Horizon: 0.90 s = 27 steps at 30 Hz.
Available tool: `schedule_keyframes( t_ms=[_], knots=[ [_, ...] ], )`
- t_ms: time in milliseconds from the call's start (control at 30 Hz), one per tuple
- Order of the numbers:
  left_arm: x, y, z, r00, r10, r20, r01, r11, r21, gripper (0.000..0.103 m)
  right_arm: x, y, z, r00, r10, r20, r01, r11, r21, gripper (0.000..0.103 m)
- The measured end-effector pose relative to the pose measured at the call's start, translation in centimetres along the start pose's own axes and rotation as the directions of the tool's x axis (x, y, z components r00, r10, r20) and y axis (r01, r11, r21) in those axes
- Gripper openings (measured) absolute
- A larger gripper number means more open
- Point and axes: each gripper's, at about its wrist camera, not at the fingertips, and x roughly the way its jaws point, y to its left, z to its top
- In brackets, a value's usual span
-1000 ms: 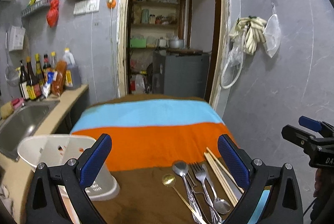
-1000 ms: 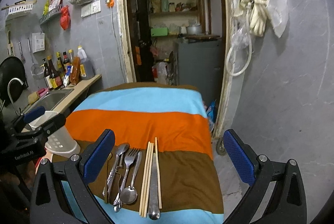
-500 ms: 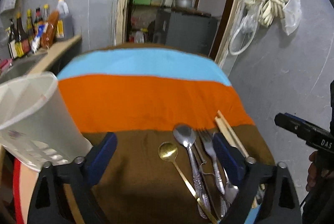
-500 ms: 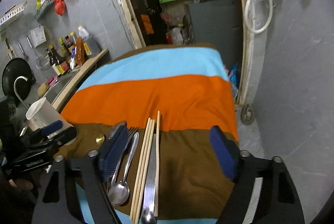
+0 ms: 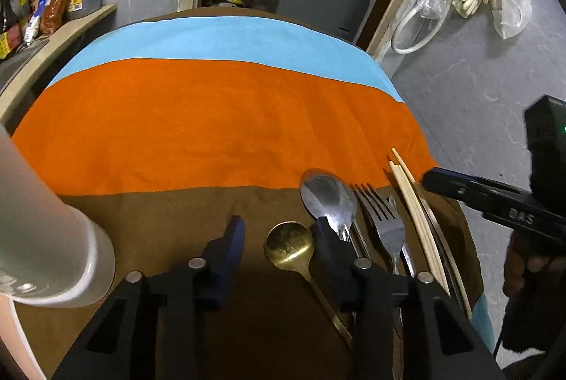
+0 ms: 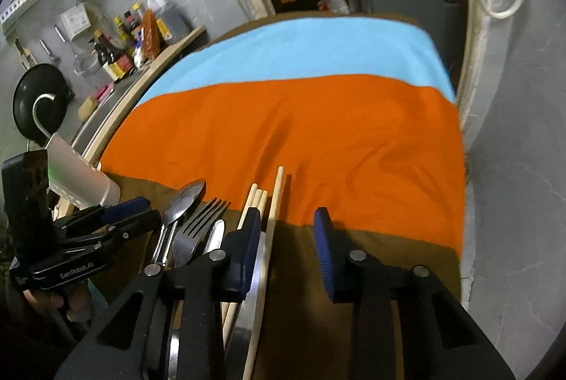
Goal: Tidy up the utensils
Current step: 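Grasp the gold spoon with the left tool while the right tool grasps a wooden chopstick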
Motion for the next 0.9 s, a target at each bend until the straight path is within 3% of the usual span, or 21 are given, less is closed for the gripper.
schedule_keyframes(
  t_ms=[100,267,900],
  knots=[
    [0.2,0.1,-0.1,1.000,-0.016,-0.007,0.016,1.000,-0.009,0.026,1.0,0.3,0.2,1.000,0.011,-0.029,-0.011,1.000,-0.014,0.021],
    [0.2,0.2,0.0,0.999,-0.040,-0.020,0.039,0.999,-0.011,0.026,2.1,0.2,0.2,0.998,0.022,-0.066,-0.023,1.000,-0.003,0.017],
    [-0.5,1.4,-0.4,0.990,-0.131,-0.055,0.126,0.988,-0.090,0.027,2.5,-1.0,0.1,0.996,0.037,-0.076,-0.036,0.999,0.014,0.017]
  ],
)
